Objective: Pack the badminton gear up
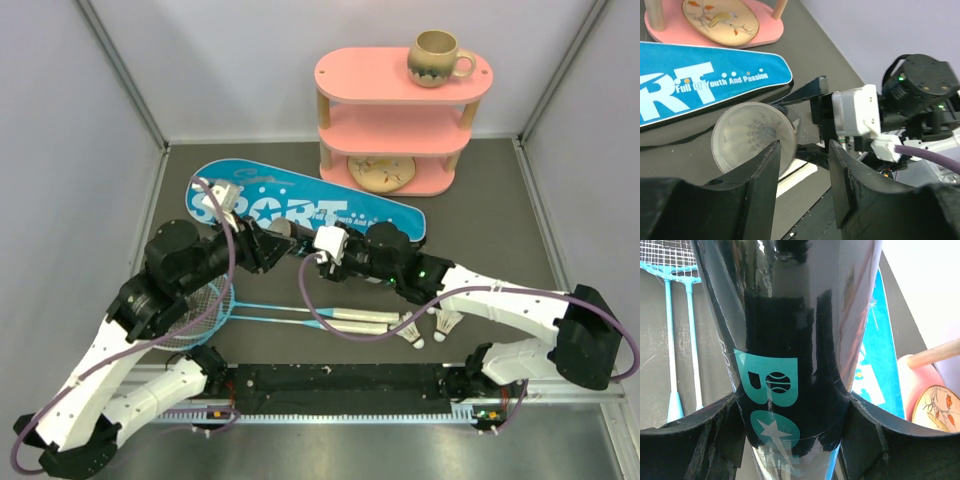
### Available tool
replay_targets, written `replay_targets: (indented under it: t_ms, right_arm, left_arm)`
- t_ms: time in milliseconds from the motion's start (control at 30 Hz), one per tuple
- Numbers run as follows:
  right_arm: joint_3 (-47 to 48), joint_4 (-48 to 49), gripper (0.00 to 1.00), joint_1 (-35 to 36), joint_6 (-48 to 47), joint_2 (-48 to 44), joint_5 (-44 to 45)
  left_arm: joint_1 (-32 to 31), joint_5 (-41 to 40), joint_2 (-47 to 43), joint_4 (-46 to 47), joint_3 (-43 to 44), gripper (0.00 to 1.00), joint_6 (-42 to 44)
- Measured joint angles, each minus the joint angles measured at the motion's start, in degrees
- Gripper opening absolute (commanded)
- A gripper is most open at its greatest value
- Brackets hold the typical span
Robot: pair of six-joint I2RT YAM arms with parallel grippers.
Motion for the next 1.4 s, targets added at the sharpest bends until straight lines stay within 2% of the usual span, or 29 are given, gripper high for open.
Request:
replay_targets:
  t_ms: [200,300,333,400,700,867,1000,1100,1167,1267,1400]
  right_arm:
    - [0.3,-1.2,0.24,-0.1,0.0,0.2,-0.2]
    - [0.3,-1.2,0.23,-0.2,0.1,0.2,-0.2]
    - [0.3,-1.2,0.22,-0.2,0.1,0.2,-0.2]
    - [0.5,-1.3,0.22,-0.2,0.1,0.2,0.2]
    - [0.5,-0.6,0.19,-0.2,-2.7,0.8,3.4]
    - [-1.9,4.8,0.17,0.9,-7.2,0.7,3.9]
    - [-6.8,11.3,0.15,-1.0,-7.5,-0.4,7.0]
    - [-10.9,13.4,0.14,-3.3,-7.4,-0.9,9.5]
    - [-13.2,13.7,0.14,-3.8,-7.2,-1.5,10.8]
    - [-15.2,13.8,0.14,-3.7,-5.8,-3.1,11.7]
    - [-17.7,18.6,0.15,-3.8,-2.1,-8.1,13.8]
  left_arm:
    - [0.1,-0.5,3.5,0.8,0.0,0.36,0.1]
    - [0.1,-0.4,3.9,1.2,0.0,0.20,0.3]
    - [0.1,-0.4,4.0,1.2,0.0,0.09,0.3]
    - [0.2,-0.6,4.2,1.2,0.0,0.00,0.3]
    - [0.7,2.0,2.6,2.2,-1.5,0.00,1.6]
    - [0.8,9.0,-2.9,6.1,-5.8,0.00,0.3]
    - [0.3,15.8,-6.3,6.8,-4.9,0.00,-1.4]
    - [0.0,17.8,-8.3,6.5,-1.8,0.00,-1.5]
    - [0.0,16.7,-9.7,5.7,1.2,0.00,-0.9]
    - [-0.1,10.4,-10.2,3.3,4.5,0.00,1.3]
    - [-0.1,-0.3,-9.4,1.8,1.5,0.00,2.4]
